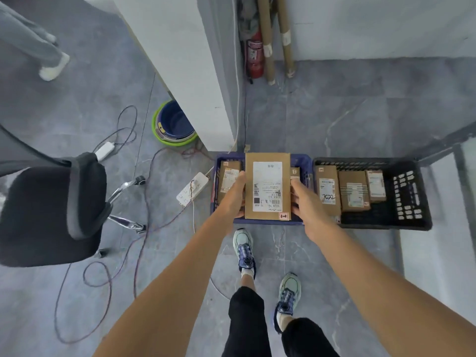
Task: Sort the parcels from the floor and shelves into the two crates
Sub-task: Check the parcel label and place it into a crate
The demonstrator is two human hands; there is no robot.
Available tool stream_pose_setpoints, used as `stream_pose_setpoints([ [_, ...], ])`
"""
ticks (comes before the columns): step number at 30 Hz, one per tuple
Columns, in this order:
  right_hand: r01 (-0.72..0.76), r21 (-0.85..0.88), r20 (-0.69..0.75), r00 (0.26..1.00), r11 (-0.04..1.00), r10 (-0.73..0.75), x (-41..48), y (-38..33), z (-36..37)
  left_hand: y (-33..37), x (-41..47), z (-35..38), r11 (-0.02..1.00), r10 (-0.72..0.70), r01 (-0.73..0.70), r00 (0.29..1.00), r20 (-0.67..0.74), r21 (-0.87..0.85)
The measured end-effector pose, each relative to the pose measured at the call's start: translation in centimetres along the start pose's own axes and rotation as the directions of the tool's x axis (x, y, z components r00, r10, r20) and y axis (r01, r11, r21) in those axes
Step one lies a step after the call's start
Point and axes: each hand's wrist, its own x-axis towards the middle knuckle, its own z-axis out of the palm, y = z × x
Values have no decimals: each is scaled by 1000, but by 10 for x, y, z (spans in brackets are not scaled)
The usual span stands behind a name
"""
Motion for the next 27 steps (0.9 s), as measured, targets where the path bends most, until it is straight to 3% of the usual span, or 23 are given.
stream_pose_setpoints([
  [10, -178, 3, -87, 980, 984, 177, 170, 43, 44, -19, 182, -40, 979, -198, 196, 980, 31, 52],
  [15, -224, 25, -93, 970, 974, 225, 244, 80, 62, -98, 317, -49, 945, -304, 309, 951, -59, 110],
  [21, -258, 17, -71, 963, 966, 258, 325, 114, 73, -78, 354, -41, 951, -296, 301, 952, -72, 75],
  [27, -240, 16, -89, 966, 971, 241, 397, 159, 64, -87, 393, -33, 945, -269, 275, 961, -58, 179],
])
